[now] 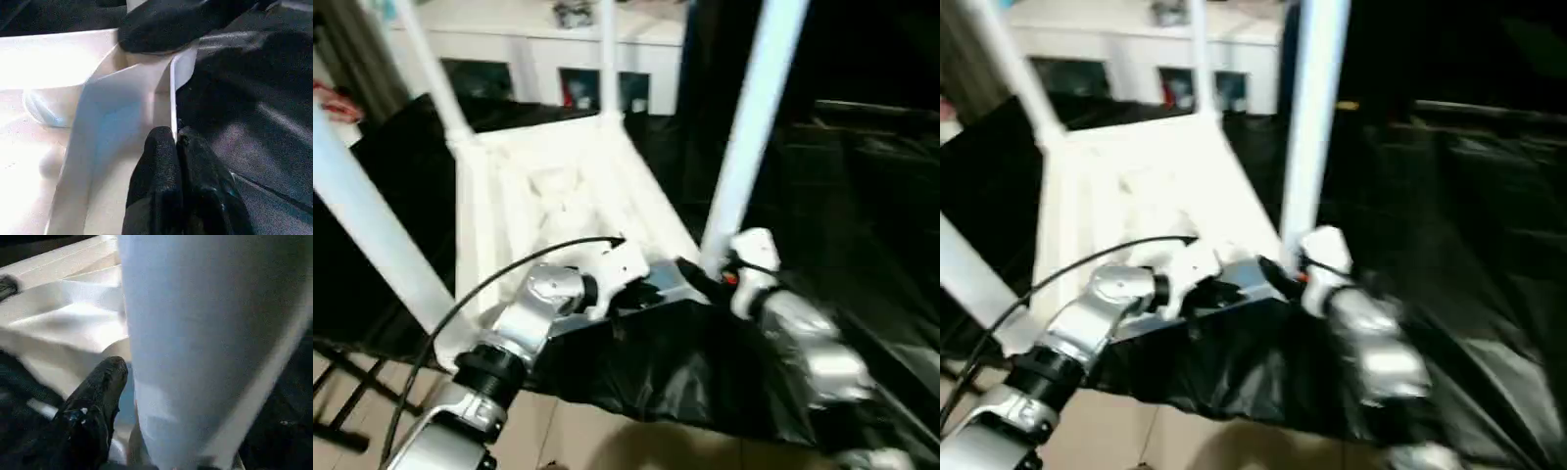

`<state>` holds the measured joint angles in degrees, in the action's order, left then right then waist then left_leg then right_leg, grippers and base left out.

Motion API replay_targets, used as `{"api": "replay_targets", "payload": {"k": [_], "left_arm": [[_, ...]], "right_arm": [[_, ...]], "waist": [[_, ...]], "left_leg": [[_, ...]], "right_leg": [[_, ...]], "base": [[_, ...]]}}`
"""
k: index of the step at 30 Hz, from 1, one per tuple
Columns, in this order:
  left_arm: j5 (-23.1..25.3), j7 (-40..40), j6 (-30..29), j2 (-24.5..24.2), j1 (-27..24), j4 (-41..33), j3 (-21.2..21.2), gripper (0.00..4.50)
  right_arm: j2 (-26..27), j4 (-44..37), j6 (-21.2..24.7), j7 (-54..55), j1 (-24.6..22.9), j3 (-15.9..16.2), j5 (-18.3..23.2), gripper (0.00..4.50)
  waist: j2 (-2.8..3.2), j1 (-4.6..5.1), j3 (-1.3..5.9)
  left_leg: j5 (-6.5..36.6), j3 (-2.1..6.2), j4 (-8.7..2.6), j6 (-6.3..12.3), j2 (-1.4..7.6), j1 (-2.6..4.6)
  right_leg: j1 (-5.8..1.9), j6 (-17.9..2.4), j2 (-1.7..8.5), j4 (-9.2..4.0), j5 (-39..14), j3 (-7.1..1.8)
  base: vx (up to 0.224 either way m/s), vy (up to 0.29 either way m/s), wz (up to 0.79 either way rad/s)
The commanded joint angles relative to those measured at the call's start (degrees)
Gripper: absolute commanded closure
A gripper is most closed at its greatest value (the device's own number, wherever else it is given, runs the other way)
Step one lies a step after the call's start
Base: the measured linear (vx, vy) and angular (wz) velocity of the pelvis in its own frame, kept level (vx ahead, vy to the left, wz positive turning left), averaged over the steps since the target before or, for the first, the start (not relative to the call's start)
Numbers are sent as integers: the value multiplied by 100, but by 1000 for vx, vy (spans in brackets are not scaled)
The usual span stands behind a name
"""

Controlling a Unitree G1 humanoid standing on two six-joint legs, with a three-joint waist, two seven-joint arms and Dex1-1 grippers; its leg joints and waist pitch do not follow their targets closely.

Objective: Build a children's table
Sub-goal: Rotate leg to tighten, then rotate table base

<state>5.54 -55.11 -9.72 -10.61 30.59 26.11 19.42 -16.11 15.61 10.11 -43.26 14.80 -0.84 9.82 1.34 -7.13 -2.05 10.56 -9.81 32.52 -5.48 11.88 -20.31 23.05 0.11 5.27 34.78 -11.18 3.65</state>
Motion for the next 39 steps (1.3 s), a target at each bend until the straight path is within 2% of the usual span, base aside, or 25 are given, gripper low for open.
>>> {"api": "replay_targets", "payload": {"k": [1, 4, 6, 7, 10, 12, 13, 14, 16, 18, 19, 20, 22, 23, 24, 25, 27, 28, 30, 31, 33, 34, 35, 37, 39], "left_arm": [[-17, 46, 122, 52, 34, -88, 70, 450], [-19, 14, 138, 17, -29, -91, 83, 450], [-25, -2, 137, 1, -59, -109, 87, 450], [-34, -16, 119, -16, -90, -134, 90, 450], [-46, -33, 117, -60, -138, -177, 118, 450], [-52, -31, 118, -72, -159, -202, 123, 450], [-95, 0, 91, -54, -187, -229, 82, 450], [-146, 29, 44, -37, -222, -285, 35, 422], [-304, -45, -175, -46, -315, -527, -36, 406], [-494, -85, -459, -92, -478, -943, -144, 388], [-543, -72, -530, -105, -522, -1055, -177, 388], [-666, -81, -706, -131, -615, -1304, -253, 383], [-820, -53, -963, -191, -790, -1717, -379, 360], [-894, 23, -1146, -281, -1006, -2130, -486, 350], [-894, 23, -1146, -281, -1006, -2130, -486, 346], [-910, 51, -1209, -309, -1081, -2268, -518, 341], [-949, 259, -1342, -353, -1430, -2688, -701, 319], [-1064, 350, -1511, -409, -1822, -3114, -823, 310], [-1165, 350, -1619, -466, -2099, -3406, -862, 305], [-1234, 349, -1731, -522, -2271, -3605, -868, 296], [-1278, 349, -1812, -561, -2378, -3734, -869, 282], [-1422, 272, -1972, -721, -2734, -4087, -872, 270], [-1422, 272, -1972, -721, -2734, -4087, -872, 261], [-1534, 187, -2104, -871, -2984, -4352, -906, 243], [-1822, -22, -2334, -1150, -3234, -4688, -1040, 243]], "right_arm": [[-250, -354, 223, -687, -202, -17, 380, 134], [-1051, -773, 396, -1491, -575, -268, 713, 134], [-1314, -917, 542, -1715, -730, -400, 848, 134], [-1533, -1060, 685, -1863, -870, -530, 990, 134], [-1772, -1307, 951, -1994, -1061, -652, 1208, 134], [-1833, -1422, 1051, -2049, -1140, -638, 1292, 134], [-1868, -1548, 1123, -2092, -1217, -587, 1346, 134], [-1880, -1682, 1187, -2125, -1289, -519, 1392, 134], [-1783, -1918, 1286, -2101, -1346, -330, 1448, 133], [-1476, -1899, 1210, -1874, -1214, -110, 1351, 133], [-1405, -1891, 1203, -1815, -1178, -59, 1324, 133], [-1283, -1873, 1186, -1772, -1115, 51, 1293, 133], [-1058, -1744, 1093, -1631, -959, 214, 1169, 133], [-848, -1580, 963, -1418, -783, 324, 1028, 133], [-848, -1580, 963, -1418, -783, 324, 1028, 133], [-791, -1549, 940, -1356, -737, 347, 998, 133], [-562, -1254, 815, -1046, -473, 353, 837, 133], [-396, -977, 737, -725, -241, 348, 682, 133], [-326, -865, 734, -584, -138, 342, 641, 133], [-297, -792, 704, -497, -81, 352, 595, 133], [-280, -747, 681, -445, -46, 360, 562, 133], [-171, -446, 569, -139, 152, 302, 456, 133], [-171, -446, 569, -139, 152, 302, 456, 133], [-73, -129, 454, 142, 342, 228, 388, 133], [60, 347, 288, 554, 622, 139, 212, 133]], "waist": [[-56, -11, 341], [-64, -68, 345], [-92, -90, 321], [-96, -99, 300], [-99, -119, 300], [-108, -113, 300], [-85, -109, 303], [-60, -112, 304], [-65, -113, 320], [-41, -105, 341], [-25, -98, 330], [-57, -100, 334], [-28, -95, 317], [-71, -94, 310], [-55, -87, 298], [-41, -82, 291], [-56, -89, 291], [-67, -52, 289], [-38, -27, 279], [-54, -14, 276], [-40, -39, 272], [-105, -66, 278], [-79, -40, 248], [-75, -44, 261], [-67, -38, 255]], "left_leg": [[615, -19, -276, 598, 85, -28], [556, -18, -249, 736, 93, -36], [703, -20, -260, 762, 85, -61], [873, -21, -278, 725, 93, -51], [928, -8, -290, 630, 115, -46], [900, -6, -290, 612, 111, -57], [869, 1, -286, 590, 105, -60], [869, 4, -285, 588, 109, -54], [757, 11, -274, 609, 118, -69], [625, 14, -257, 624, 115, -73], [663, 11, -264, 613, 111, -76], [696, 5, -267, 599, 117, -63], [778, 4, -288, 530, 129, -61], [824, 9, -304, 492, 135, -69], [850, 13, -314, 464, 130, -81], [949, 1, -314, 417, 132, -46], [1004, -2, -319, 363, 132, -34], [958, 10, -333, 311, 123, -85], [1023, 3, -336, 267, 118, -53], [1041, -9, -338, 266, 115, -48], [1098, -19, -332, 264, 118, -23], [1056, -19, -332, 263, 122, -16], [1095, -5, -373, 254, 107, -73], [1164, -10, -353, 203, 112, -33], [1175, -8, -365, 175, 106, -41]], "right_leg": [[-337, -1368, 211, -314, 440, -225], [-359, -1422, 220, -310, 526, -215], [-372, -1361, 246, -346, 133, -202], [-363, -1260, 249, -403, -309, -193], [-344, -1127, 267, -441, -832, -200], [-342, -1093, 266, -442, -877, -198], [-338, -1036, 261, -447, -905, -194], [-332, -1037, 263, -447, -882, -198], [-343, -1118, 259, -407, -601, -196], [-331, -1243, 257, -365, -292, -185], [-317, -1297, 251, -377, -315, -178], [-318, -1314, 248, -376, -332, -177], [-303, -1344, 252, -375, -490, -183], [-309, -1329, 265, -361, -599, -181], [-306, -1301, 269, -372, -705, -182], [-284, -1212, 253, -409, -905, -191], [-273, -1158, 256, -408, -998, -203], [-299, -1156, 268, -387, -978, -192], [-264, -1090, 241, -409, -1097, -198], [-263, -1071, 226, -419, -1101, -205], [-238, -1025, 213, -424, -1126, -217], [-244, -1048, 224, -403, -1045, -222], [-257, -1015, 206, -406, -1178, -208], [-234, -980, 227, -414, -1281, -220], [-230, -965, 217, -415, -1341, -217]], "base": [[0, 0, 0], [0, 0, 0], [0, 0, 0], [0, 0, 0], [0, 0, 0], [0, 0, 0], [0, 0, 0], [0, 0, 0], [0, 0, 0], [0, 0, 0], [0, 0, 0], [0, 0, 0], [0, 0, 0], [0, 0, 0], [0, 0, 0], [0, 0, 0], [0, 0, 0], [0, 0, 0], [0, 0, 0], [0, 0, 0], [0, 0, 0], [0, 0, 0], [0, 0, 0], [0, 0, 0], [0, 0, 0]]}}
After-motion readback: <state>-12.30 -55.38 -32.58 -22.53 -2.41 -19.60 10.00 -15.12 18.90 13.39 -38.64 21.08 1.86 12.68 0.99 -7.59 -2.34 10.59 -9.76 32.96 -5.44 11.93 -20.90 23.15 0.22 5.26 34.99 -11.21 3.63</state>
